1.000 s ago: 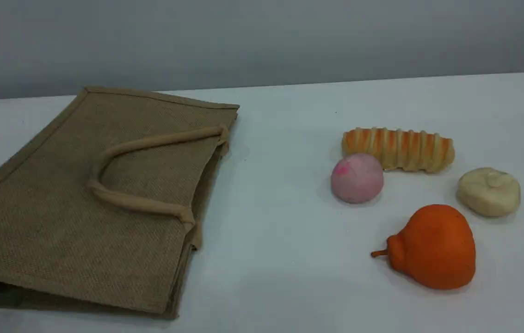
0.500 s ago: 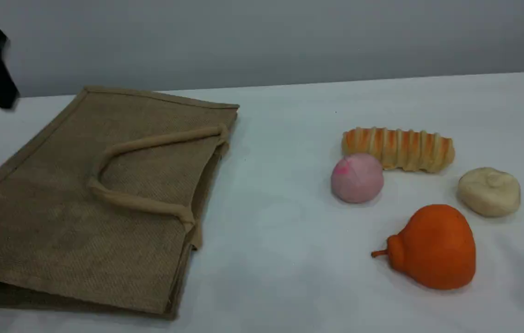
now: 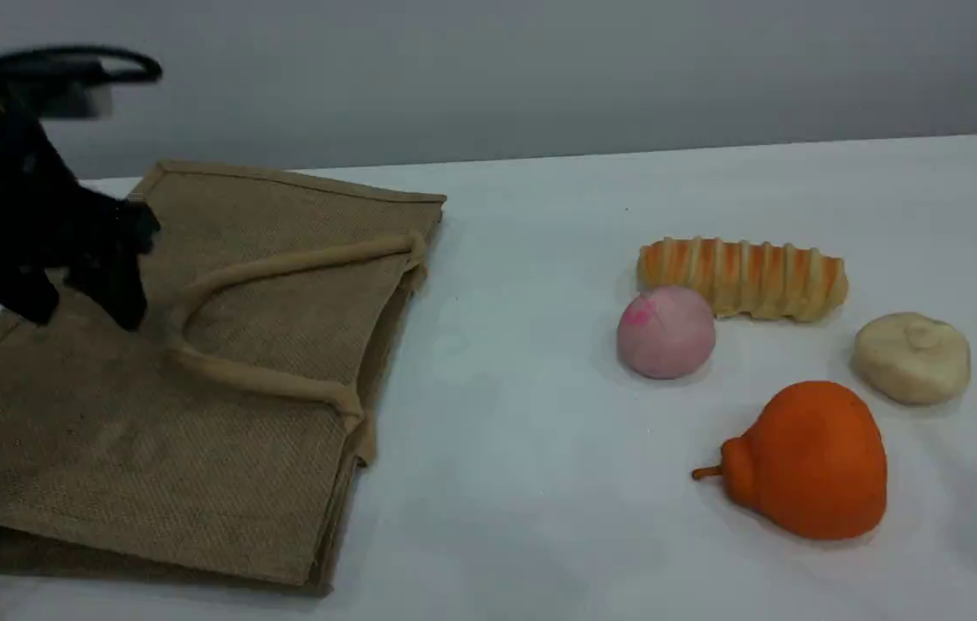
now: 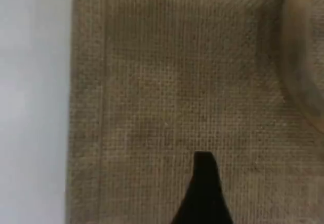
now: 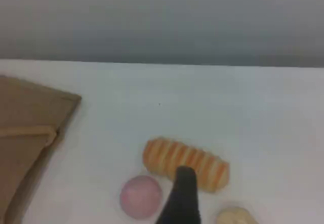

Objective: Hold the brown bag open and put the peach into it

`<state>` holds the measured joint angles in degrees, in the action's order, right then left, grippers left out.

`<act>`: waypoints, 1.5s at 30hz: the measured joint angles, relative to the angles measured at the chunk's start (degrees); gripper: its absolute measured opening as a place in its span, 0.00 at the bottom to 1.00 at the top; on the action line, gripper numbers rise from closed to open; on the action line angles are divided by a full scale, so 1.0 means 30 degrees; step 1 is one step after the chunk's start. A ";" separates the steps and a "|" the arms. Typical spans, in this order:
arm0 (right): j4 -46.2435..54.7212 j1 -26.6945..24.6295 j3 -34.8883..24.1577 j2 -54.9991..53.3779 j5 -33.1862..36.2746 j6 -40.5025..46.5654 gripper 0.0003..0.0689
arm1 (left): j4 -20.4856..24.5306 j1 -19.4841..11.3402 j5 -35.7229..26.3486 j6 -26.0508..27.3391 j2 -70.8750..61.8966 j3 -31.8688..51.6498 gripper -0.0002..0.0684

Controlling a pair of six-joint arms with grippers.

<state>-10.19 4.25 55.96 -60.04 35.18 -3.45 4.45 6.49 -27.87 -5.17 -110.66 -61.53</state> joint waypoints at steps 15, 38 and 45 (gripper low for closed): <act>0.0000 0.0000 0.0000 0.0018 0.0020 -0.0011 0.85 | -0.0601 0.0000 0.1275 -0.0507 -0.2352 -0.1806 0.74; 0.0000 0.0000 0.0000 0.0018 0.0093 -0.0011 0.85 | -0.1483 0.0000 0.2030 -0.0524 -0.4691 -0.3225 0.66; 0.0000 0.0000 0.0000 0.0018 0.0137 -0.0011 0.85 | -0.1483 0.0017 0.2030 -0.0481 -0.4735 -0.3225 0.37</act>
<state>-10.19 4.25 55.96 -59.98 35.59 -3.48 0.00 6.55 -21.78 -6.62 -124.87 -71.21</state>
